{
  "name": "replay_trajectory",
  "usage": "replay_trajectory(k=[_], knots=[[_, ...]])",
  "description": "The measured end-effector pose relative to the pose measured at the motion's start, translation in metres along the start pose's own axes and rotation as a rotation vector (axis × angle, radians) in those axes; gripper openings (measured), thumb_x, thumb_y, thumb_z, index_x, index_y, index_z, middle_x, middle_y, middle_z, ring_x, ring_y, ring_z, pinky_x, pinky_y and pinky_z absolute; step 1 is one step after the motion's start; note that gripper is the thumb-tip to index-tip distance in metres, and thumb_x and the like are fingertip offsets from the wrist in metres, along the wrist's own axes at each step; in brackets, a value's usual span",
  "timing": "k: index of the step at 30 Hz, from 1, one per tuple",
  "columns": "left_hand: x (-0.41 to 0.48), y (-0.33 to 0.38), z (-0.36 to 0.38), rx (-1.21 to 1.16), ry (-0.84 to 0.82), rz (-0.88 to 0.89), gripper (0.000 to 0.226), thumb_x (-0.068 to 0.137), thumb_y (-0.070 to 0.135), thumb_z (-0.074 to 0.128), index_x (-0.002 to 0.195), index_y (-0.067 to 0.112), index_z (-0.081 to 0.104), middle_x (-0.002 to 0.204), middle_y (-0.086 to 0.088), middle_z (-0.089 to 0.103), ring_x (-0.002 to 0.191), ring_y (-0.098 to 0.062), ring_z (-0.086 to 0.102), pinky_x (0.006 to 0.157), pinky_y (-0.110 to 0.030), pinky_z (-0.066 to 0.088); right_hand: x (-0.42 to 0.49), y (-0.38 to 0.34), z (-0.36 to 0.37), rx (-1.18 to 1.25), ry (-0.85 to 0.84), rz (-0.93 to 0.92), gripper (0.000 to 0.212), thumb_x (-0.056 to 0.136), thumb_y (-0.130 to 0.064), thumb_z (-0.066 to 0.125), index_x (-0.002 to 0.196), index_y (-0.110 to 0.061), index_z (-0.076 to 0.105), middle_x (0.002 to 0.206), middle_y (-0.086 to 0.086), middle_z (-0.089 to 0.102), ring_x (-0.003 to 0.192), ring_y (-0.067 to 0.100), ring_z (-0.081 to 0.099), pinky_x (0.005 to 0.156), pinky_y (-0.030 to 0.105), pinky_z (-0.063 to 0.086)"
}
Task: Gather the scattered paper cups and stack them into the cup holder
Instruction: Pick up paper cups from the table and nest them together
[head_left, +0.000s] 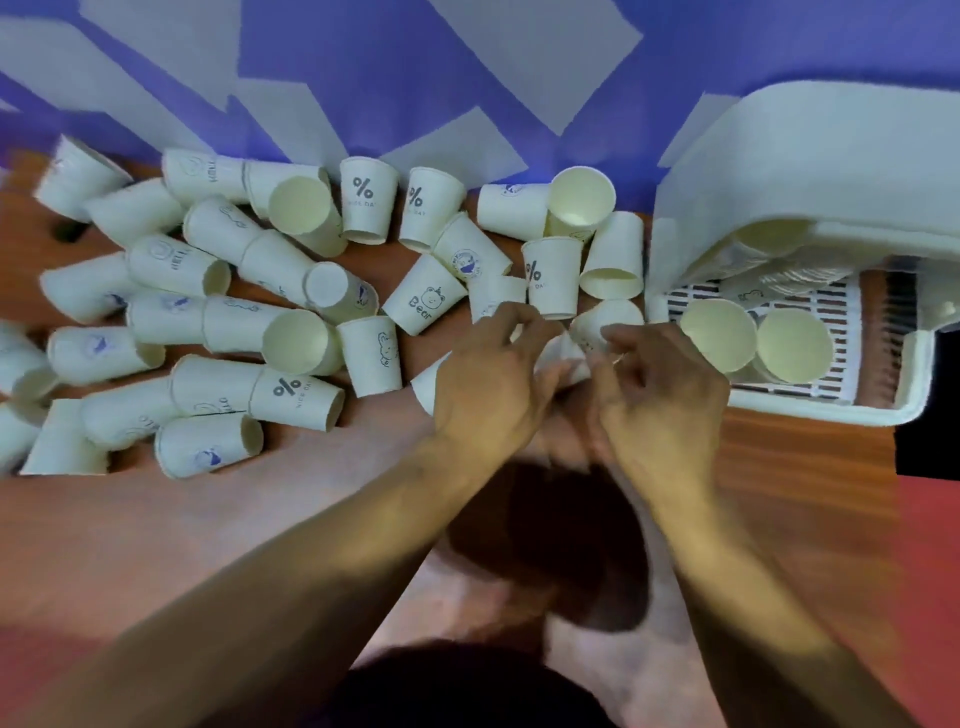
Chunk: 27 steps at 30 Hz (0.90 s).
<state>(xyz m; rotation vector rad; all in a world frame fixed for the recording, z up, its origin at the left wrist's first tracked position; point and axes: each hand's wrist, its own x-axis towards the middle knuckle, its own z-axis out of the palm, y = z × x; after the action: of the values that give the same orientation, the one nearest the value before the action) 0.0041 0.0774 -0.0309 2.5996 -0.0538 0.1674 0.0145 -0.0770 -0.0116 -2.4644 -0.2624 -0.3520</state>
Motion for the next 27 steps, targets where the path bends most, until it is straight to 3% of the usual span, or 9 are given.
replay_trajectory(k=[4, 7, 11, 17, 23, 27], knots=[[-0.017, -0.029, -0.026, -0.07, 0.081, -0.117, 0.027, 0.085, 0.03, 0.067, 0.11, 0.021, 0.069, 0.113, -0.001, 0.063, 0.096, -0.023, 0.063, 0.065, -0.037, 0.055, 0.002, -0.055, 0.035, 0.063, -0.12, 0.024, 0.015, 0.083, -0.016, 0.069, 0.098, -0.013, 0.072, 0.093, 0.0, 0.069, 0.085, 0.019, 0.065, 0.077, 0.02, 0.043], [-0.029, -0.06, -0.05, -0.08, 0.117, -0.213, 0.025, 0.088, 0.033, 0.064, 0.111, 0.026, 0.068, 0.115, 0.004, 0.061, 0.097, -0.021, 0.062, 0.064, -0.038, 0.055, 0.006, -0.092, 0.059, 0.136, -0.167, -0.03, 0.016, 0.082, -0.011, 0.071, 0.098, -0.012, 0.073, 0.091, 0.001, 0.068, 0.081, 0.019, 0.064, 0.074, 0.027, 0.05], [-0.046, -0.105, -0.079, -0.012, 0.193, -0.296, 0.025, 0.086, 0.033, 0.067, 0.11, 0.024, 0.069, 0.115, 0.002, 0.062, 0.093, -0.022, 0.063, 0.062, -0.032, 0.051, 0.009, -0.132, 0.092, 0.149, -0.266, -0.097, 0.016, 0.083, -0.015, 0.071, 0.099, -0.013, 0.072, 0.09, -0.001, 0.066, 0.08, 0.016, 0.063, 0.073, 0.026, 0.048], [-0.068, -0.166, -0.1, 0.07, 0.06, -0.492, 0.03, 0.088, 0.04, 0.063, 0.116, 0.027, 0.065, 0.121, 0.004, 0.058, 0.099, -0.024, 0.061, 0.066, -0.033, 0.047, 0.015, -0.149, 0.144, -0.037, -0.45, -0.151, 0.032, 0.085, -0.023, 0.069, 0.115, -0.011, 0.067, 0.108, 0.006, 0.067, 0.097, 0.023, 0.063, 0.083, 0.034, 0.049], [-0.073, -0.185, -0.094, 0.02, -0.015, -0.504, 0.031, 0.092, 0.034, 0.058, 0.122, 0.026, 0.062, 0.125, 0.006, 0.057, 0.107, -0.023, 0.058, 0.071, -0.035, 0.05, 0.017, -0.146, 0.171, -0.153, -0.611, -0.135, 0.045, 0.082, -0.021, 0.072, 0.123, -0.007, 0.06, 0.123, 0.01, 0.061, 0.108, 0.03, 0.059, 0.089, 0.039, 0.047], [-0.065, -0.184, -0.09, 0.031, -0.036, -0.489, 0.027, 0.092, 0.025, 0.057, 0.117, 0.025, 0.066, 0.12, 0.002, 0.061, 0.102, -0.028, 0.059, 0.067, -0.035, 0.046, 0.015, -0.148, 0.177, -0.181, -0.638, -0.091, 0.051, 0.079, -0.018, 0.075, 0.125, -0.007, 0.056, 0.126, 0.009, 0.058, 0.107, 0.031, 0.059, 0.087, 0.042, 0.05]])
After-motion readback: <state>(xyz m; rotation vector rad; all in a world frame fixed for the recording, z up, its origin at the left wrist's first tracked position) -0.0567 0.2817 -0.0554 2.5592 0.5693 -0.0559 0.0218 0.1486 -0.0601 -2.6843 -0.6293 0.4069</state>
